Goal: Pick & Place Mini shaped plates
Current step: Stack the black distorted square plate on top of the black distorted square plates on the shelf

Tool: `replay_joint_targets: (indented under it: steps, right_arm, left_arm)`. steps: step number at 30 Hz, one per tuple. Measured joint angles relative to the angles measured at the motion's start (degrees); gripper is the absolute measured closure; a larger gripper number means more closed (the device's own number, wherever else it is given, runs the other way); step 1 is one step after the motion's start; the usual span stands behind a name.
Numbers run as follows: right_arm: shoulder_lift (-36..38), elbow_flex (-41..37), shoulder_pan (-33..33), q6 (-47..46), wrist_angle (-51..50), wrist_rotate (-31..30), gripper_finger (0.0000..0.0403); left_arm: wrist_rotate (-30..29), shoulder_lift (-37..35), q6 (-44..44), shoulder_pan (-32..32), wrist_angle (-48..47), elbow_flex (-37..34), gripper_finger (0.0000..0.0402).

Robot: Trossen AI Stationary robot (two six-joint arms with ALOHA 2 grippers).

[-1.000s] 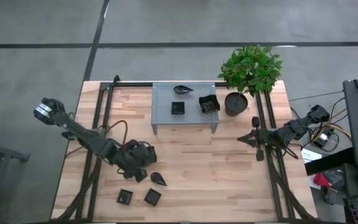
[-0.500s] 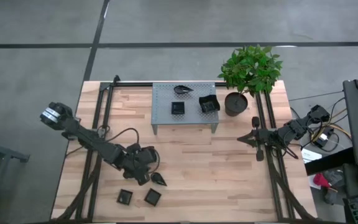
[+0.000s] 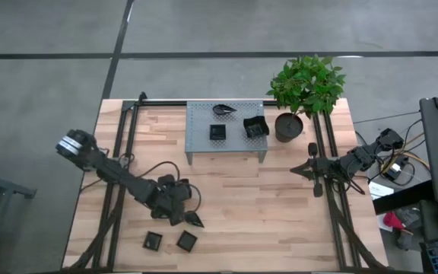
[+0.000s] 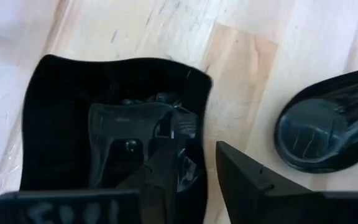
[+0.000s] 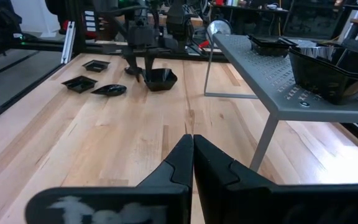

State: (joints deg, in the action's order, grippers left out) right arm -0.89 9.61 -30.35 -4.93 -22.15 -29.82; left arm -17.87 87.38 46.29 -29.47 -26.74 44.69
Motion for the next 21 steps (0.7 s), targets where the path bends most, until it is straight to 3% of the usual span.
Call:
replay_joint_targets:
  steps: [9, 15, 21]
  right_arm:
    - [0.0, 0.0, 0.0, 0.0, 0.0, 0.0, 0.0394]
    - [0.0, 0.0, 0.0, 0.0, 0.0, 0.0, 0.0394]
    - [0.0, 0.0, 0.0, 0.0, 0.0, 0.0, 0.0394]
  left_arm:
    - [0.0, -0.2, -0.3, 0.2, 0.1, 0.1, 0.0392]
    - [-2.5, -2.1, -0.3, 0.3, 0.0, 0.1, 0.0400]
    - [-11.2, -5.5, -5.2, 0.3, 0.2, 3.8, 0.0401]
